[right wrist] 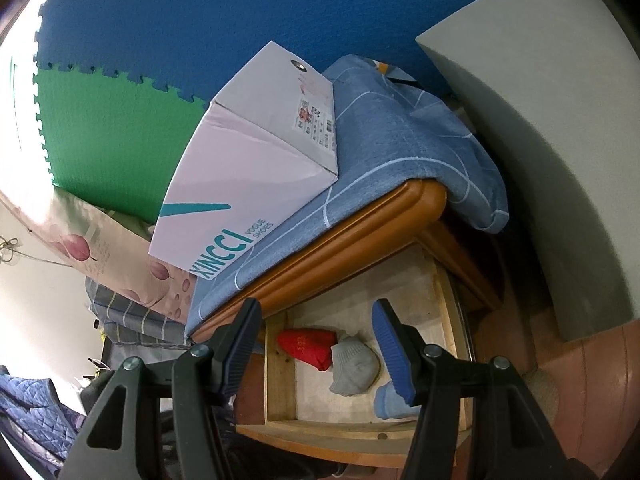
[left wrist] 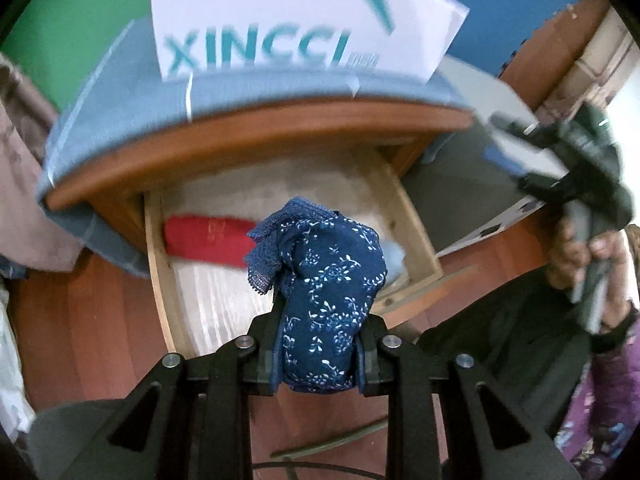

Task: Take underwear out of drawer
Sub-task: 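Lift the navy cloth into the white box and open the left gripper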

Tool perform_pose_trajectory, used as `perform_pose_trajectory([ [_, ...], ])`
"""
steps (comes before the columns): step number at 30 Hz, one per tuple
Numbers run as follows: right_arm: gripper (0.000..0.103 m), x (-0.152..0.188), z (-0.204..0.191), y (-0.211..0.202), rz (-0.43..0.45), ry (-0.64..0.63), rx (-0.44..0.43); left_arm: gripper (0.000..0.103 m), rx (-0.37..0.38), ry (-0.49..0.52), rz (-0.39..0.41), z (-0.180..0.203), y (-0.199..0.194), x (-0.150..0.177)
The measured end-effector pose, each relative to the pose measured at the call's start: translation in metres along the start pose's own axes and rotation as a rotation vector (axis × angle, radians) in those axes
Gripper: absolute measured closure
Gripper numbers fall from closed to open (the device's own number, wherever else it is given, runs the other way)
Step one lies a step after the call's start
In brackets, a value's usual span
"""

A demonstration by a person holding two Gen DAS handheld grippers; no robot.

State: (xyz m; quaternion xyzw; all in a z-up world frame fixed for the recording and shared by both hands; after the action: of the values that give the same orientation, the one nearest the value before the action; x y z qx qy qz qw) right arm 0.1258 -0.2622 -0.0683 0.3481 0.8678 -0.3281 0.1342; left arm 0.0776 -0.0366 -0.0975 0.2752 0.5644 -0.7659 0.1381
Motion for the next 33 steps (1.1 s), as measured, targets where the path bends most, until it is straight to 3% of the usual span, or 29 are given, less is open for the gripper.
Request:
perform_pose_trajectory([
  [7,0.044,-0.001,0.002,0.000,-0.003,0.017,-0.007,0.079,0.034,0.056,0.105,0.022,-0.051,-0.071],
  [17,0.044,-0.003,0.004,-0.003,-0.002,0.041,-0.023,0.079,0.034,0.088,0.228,0.038,-0.073,-0.192],
  [25,0.044,-0.003,0.004,-0.003,-0.008,0.062,-0.043,0.078,-0.047,0.118,0.222,0.036,-0.026,-0.259],
  [33,0.044,-0.002,0.005,-0.004,-0.019,0.077,-0.060,0.078,-0.082,0.052,0.154,0.013,0.036,-0.276],
])
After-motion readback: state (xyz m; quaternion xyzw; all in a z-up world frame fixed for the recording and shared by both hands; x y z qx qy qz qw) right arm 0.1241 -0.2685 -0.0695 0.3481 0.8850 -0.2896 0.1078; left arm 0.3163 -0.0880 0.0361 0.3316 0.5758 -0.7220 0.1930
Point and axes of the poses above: each gripper's, at about its wrist camera, not at the fingertips, and y roughly the way its jaws point, z to its right, x to its underside, the point moved 9 cm from there along y, roughly the way its jaws point, and after that the axes turned 11 degrees about z, right-handed, at the moved point
